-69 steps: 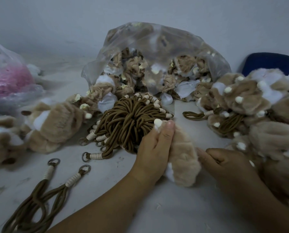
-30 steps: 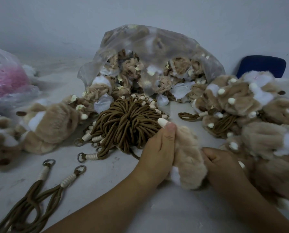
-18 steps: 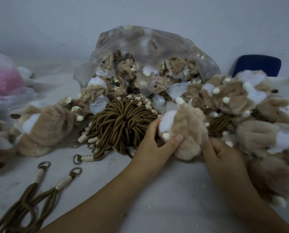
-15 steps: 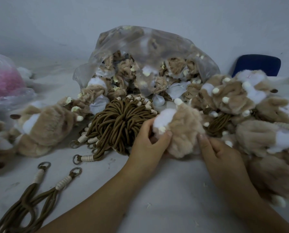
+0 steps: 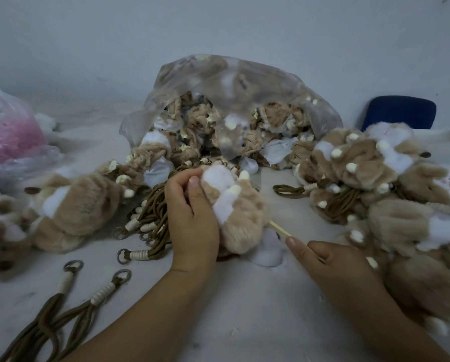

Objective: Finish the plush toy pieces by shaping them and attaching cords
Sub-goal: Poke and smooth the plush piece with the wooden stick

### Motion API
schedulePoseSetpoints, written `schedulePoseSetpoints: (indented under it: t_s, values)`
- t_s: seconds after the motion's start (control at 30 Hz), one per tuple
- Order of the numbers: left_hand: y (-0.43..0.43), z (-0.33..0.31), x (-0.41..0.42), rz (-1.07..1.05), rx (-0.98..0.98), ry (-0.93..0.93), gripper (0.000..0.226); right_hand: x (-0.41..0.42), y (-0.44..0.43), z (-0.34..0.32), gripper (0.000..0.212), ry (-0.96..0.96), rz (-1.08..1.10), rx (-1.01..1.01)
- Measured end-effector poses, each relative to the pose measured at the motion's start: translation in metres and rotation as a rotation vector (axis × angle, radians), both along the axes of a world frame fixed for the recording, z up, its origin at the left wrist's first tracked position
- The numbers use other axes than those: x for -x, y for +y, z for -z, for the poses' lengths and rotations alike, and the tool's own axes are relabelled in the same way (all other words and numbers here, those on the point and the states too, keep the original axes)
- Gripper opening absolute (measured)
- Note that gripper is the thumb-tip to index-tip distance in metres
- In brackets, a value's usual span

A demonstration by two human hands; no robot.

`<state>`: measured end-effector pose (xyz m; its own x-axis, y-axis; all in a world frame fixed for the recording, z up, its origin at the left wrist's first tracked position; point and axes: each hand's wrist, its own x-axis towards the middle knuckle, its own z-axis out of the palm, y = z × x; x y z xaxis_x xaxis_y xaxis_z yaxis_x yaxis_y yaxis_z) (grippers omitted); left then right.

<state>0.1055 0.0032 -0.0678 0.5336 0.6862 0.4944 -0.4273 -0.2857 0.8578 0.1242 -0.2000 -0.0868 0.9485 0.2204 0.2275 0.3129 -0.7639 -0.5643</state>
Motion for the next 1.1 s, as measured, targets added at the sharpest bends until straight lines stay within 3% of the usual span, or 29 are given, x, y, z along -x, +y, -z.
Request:
schedulePoseSetpoints:
  t_s: [0.23, 0.4, 0.5, 0.6, 0.67, 0.77, 0.83, 0.9, 1.0, 1.1]
  values:
    - [0.004, 0.011, -0.003, 0.093, 0.027, 0.058, 0.021, 0.003, 0.003, 0.002, 0.060, -0.101, -0.212, 0.029]
    - [-0.001, 0.012, 0.001, 0.133, 0.037, 0.121, 0.013, 0.001, 0.004, 0.004, 0.067, -0.106, -0.117, -0.055]
    - [-0.007, 0.005, 0.007, 0.105, -0.048, 0.049, 0.012, 0.000, 0.003, 0.000, 0.068, -0.079, 0.014, -0.140]
    - [-0.021, 0.004, 0.013, 0.163, -0.272, -0.078, 0.011, -0.001, 0.002, -0.001, 0.066, -0.149, 0.077, -0.084]
    - [-0.032, 0.008, 0.016, 0.289, -0.337, 0.007, 0.024, 0.000, 0.002, 0.000, 0.060, -0.198, 0.062, -0.056]
    - [-0.033, 0.013, 0.014, 0.401, -0.247, 0.248, 0.037, 0.001, 0.003, -0.001, 0.063, -0.235, 0.039, -0.012]
    - [-0.029, 0.015, 0.009, 0.402, -0.182, 0.322, 0.022, 0.002, 0.004, -0.001, 0.065, -0.213, 0.048, -0.015]
    - [-0.028, 0.016, 0.006, 0.411, -0.158, 0.334, 0.013, 0.003, 0.004, -0.001, 0.065, -0.179, 0.054, -0.027]
    - [-0.027, 0.017, 0.007, 0.408, -0.154, 0.297, 0.020, 0.003, 0.005, -0.002, 0.053, -0.163, 0.053, -0.018]
    - [-0.021, 0.014, 0.007, 0.327, -0.101, 0.204, 0.018, 0.003, 0.005, -0.002, 0.060, -0.141, 0.050, 0.000]
